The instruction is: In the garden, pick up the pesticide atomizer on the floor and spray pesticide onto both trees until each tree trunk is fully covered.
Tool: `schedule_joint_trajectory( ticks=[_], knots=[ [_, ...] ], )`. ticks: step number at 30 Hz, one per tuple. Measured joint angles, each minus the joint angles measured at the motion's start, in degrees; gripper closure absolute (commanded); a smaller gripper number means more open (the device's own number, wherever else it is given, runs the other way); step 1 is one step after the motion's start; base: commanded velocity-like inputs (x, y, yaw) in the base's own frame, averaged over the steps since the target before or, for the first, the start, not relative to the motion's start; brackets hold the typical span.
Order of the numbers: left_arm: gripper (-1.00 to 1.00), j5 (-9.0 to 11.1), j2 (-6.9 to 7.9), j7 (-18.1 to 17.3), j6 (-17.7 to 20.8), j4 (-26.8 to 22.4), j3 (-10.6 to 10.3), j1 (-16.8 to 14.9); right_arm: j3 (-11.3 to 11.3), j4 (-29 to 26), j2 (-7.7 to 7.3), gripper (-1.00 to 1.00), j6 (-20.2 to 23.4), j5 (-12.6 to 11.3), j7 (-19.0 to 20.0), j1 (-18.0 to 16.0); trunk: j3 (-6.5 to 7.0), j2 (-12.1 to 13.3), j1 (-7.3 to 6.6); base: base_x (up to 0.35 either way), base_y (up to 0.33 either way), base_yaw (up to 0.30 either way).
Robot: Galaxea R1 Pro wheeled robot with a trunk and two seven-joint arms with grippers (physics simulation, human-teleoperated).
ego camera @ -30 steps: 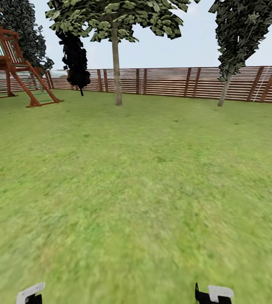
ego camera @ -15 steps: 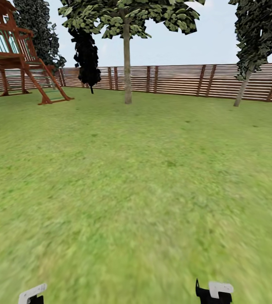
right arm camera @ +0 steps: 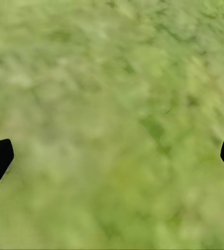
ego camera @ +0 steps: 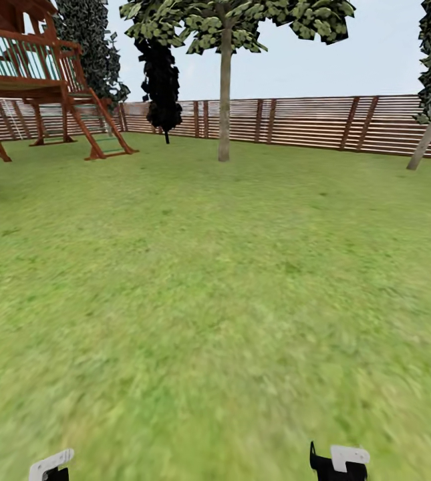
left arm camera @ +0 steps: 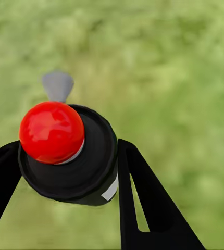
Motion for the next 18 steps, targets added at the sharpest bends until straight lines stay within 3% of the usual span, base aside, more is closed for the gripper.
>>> schedule_joint_trajectory(
  ticks=[5,18],
  knots=[
    [1.00,-0.03,0.00,0.00,-0.02,0.02,0.00,0.00,0.00,0.00,0.00,-1.00,0.00,0.04,0.00,0.00,-0.32,0.00,0.00,0.340,0.000,0.162],
    [1.00,-0.16,-0.01,-0.08,0.08,-0.04,0.06,-0.01,0.00,-0.02,-0.44,-1.00,-0.05,-0.02,-0.10,0.02,-0.39,0.00,0.00,0.332,-0.073,0.008]
  ],
)
